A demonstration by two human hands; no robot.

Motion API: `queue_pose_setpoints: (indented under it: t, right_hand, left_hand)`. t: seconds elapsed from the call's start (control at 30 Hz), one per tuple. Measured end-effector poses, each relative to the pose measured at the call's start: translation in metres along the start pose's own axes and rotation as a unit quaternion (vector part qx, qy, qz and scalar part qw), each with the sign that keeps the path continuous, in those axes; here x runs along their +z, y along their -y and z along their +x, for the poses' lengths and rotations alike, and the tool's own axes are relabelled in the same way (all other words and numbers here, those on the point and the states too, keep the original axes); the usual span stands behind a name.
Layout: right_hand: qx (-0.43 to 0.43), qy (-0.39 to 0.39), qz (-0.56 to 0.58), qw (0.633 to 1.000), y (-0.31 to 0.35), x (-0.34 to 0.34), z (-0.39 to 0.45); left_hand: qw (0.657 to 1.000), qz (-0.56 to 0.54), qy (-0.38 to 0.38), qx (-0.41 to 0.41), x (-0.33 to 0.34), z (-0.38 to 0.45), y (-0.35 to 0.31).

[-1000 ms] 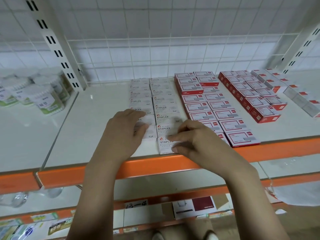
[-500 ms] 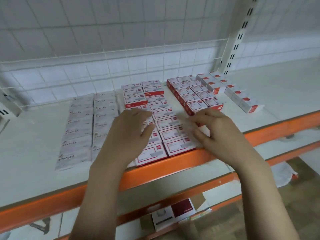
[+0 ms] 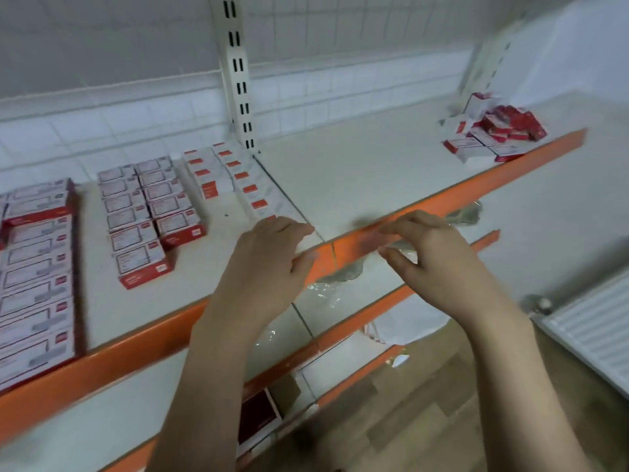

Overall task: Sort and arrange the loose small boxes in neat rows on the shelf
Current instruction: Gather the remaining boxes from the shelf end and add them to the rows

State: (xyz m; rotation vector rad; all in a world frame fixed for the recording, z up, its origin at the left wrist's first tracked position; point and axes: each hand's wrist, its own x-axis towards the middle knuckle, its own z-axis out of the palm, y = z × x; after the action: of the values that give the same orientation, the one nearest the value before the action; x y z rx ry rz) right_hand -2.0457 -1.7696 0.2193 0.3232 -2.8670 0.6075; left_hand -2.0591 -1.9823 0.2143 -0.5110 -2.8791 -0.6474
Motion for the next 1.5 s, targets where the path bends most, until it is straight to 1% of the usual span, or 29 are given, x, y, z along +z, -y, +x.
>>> queue_pose_setpoints:
  t: [0.1,0.2,0.43,0.6,0.77,1.03,1.17,1.33,1.5]
  right_hand:
    - [0.018,-0.011,-0.009,1.000,-0.041,-0.014,-0.001]
    - [0.033,-0.016,-0.002,0.999,-0.067,-0.021,0.003]
    - [0.056,-0.033,-0.015,0.998,-0.115,-0.029,0.030]
    - [0.087,-0.048,-0.044,0.994,-0.154,-0.043,0.059]
    - [0.113,-0.064,-0.045,0.991,-0.184,-0.055,0.088]
    - [0.141,-0.073,-0.036,0.987,-0.241,-0.061,0.106]
    - [0.137,-0.061,-0.030,0.988,-0.275,-0.068,0.114]
    - [0.117,-0.038,-0.025,0.992,-0.327,-0.085,0.123]
    - [0.099,-0.020,-0.027,0.995,-0.372,-0.105,0.127]
  left_hand:
    - [1.000,-0.011,0.014,0.012,0.020,0.023,-0.028]
    - [1.000,-0.006,0.022,0.022,0.032,0.043,-0.045]
    - [0.999,-0.016,0.016,0.027,0.052,0.105,-0.062]
    - [0.997,-0.033,0.021,0.061,0.068,0.162,-0.080]
    - [0.995,-0.031,0.019,0.092,0.077,0.217,-0.092]
    - [0.992,-0.026,0.022,0.121,0.097,0.269,-0.122]
    - [0.993,-0.021,0.033,0.108,0.120,0.289,-0.144]
    - [0.996,0.001,0.064,0.065,0.155,0.313,-0.177]
    - [0.998,0.005,0.056,0.036,0.187,0.333,-0.207]
